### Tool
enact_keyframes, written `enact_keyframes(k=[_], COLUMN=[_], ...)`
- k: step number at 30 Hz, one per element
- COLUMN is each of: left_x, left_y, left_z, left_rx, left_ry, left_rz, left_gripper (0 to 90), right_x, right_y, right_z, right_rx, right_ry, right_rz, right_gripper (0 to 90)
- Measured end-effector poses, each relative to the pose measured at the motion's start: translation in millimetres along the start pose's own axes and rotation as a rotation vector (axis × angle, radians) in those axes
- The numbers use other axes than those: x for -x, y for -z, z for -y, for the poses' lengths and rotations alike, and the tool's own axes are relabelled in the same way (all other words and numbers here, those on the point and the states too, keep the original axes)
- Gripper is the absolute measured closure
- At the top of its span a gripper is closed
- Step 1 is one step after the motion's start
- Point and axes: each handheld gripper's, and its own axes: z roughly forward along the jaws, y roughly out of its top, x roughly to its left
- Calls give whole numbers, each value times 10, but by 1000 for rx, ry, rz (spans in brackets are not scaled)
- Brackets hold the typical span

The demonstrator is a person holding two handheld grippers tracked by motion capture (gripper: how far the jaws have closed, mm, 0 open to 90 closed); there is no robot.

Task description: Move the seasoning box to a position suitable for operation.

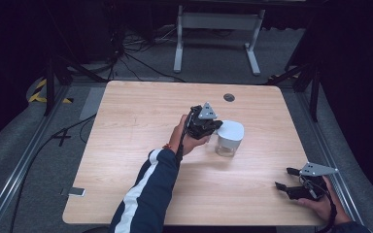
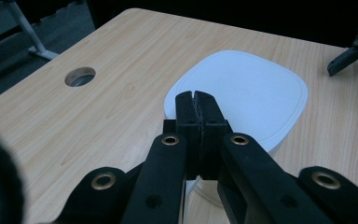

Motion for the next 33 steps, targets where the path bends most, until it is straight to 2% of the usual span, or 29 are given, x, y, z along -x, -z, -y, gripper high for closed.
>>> enact_keyframes(k=[2,7,10,12,14,16,17,18,21,23,25,26,28,33], left_x=[-2,-4,4,23,43,36,41,29,26,15,17,15,7,-4], left_y=[-4,-2,-5,-14,-22,-26,-29,-29,-29,-28,-34,-31,-33,-30], left_z=[8,17,27,26,16,11,14,15,20,22,27,27,34,44], left_rx=[9,12,19,27,24,21,25,26,27,30,38,35,44,46], left_ry=[12,14,26,15,4,-2,16,11,22,10,20,19,18,32], left_rz=[-1,-5,-5,-4,-10,-11,-11,-13,-7,-9,-8,-7,-3,0], left_gripper=[899,899,898,898,898,898,899,899,899,899,899,899,898,898], right_x=[0,0,2,5,-15,-44,-58,-71,-117,-156,-198,-198,-234,-317], right_y=[0,-2,15,53,104,133,136,126,61,20,-19,-19,-61,-214], right_z=[0,-6,-83,-181,-305,-423,-479,-534,-720,-858,-1004,-1004,-1162,-1415], right_rx=[0,-3,-25,16,80,119,124,125,125,126,136,136,143,121], right_ry=[0,1,-16,-23,-13,5,23,34,68,90,114,114,128,177], right_rz=[0,2,35,25,26,6,4,-1,-35,-43,-41,-41,-57,-58], right_gripper=[200,204,355,453,502,593,620,672,740,745,753,753,771,811])
